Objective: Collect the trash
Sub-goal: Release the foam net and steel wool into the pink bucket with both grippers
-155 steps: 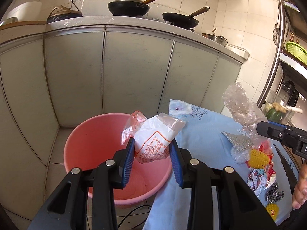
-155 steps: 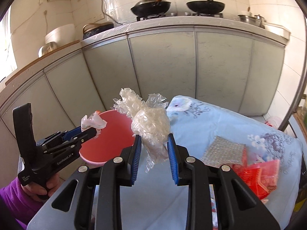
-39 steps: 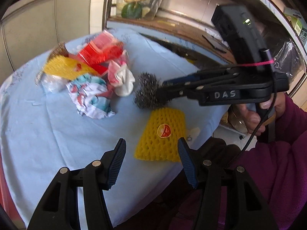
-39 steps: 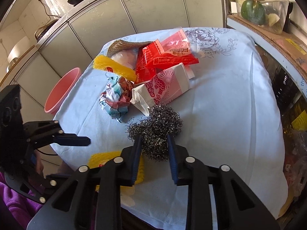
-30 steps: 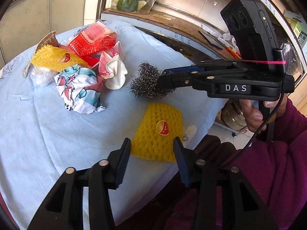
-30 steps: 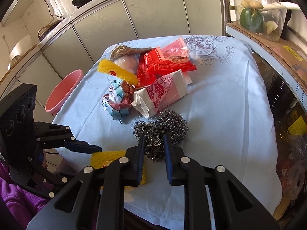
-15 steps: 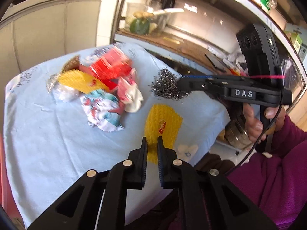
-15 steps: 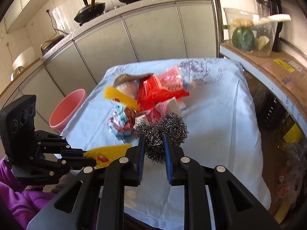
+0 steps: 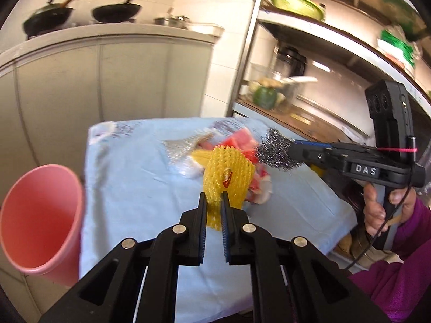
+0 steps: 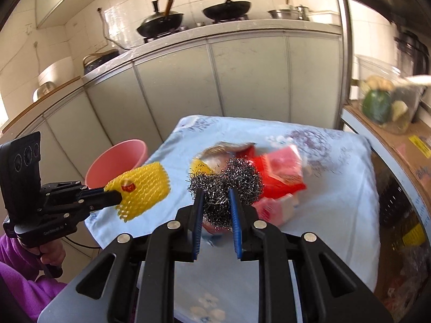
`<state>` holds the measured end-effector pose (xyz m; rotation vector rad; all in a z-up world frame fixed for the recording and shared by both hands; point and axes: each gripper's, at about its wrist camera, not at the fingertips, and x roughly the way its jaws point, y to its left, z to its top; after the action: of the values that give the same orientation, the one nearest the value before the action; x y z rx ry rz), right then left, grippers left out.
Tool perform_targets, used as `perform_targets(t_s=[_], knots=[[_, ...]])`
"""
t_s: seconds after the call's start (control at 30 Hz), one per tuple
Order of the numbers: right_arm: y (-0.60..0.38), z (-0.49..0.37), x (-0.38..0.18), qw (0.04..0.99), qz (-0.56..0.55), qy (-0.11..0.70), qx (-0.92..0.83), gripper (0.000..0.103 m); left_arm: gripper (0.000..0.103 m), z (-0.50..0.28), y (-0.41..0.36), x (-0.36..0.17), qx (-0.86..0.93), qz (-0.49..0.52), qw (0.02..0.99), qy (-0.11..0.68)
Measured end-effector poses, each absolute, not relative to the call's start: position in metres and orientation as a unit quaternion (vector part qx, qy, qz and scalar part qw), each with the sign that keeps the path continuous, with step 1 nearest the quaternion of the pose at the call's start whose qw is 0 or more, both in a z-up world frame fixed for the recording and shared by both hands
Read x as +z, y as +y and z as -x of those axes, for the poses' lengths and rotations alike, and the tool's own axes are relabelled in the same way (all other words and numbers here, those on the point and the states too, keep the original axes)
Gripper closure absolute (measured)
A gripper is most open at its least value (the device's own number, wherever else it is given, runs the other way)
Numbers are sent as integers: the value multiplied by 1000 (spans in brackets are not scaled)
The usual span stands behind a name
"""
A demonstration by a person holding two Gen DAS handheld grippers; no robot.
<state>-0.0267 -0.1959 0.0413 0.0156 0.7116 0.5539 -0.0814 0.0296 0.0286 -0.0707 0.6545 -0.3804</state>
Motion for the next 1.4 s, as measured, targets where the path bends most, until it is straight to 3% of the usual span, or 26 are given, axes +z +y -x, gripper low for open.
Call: perform_targets(t_s=[0.5, 0.9, 1.2, 1.4], knots=[[-65, 0, 55, 860, 54, 332, 383, 84, 94, 108, 141, 34, 42, 92, 958, 269], [56, -15, 31, 809, 75, 351, 465, 83, 94, 116, 198, 4, 145, 102, 938, 297], [94, -38, -8, 787, 61, 402, 464, 83, 94, 100, 223, -18, 172, 120, 921, 328], [101, -45, -23, 780, 63, 424, 456, 76, 89, 91, 224, -27, 178, 118, 915, 341]])
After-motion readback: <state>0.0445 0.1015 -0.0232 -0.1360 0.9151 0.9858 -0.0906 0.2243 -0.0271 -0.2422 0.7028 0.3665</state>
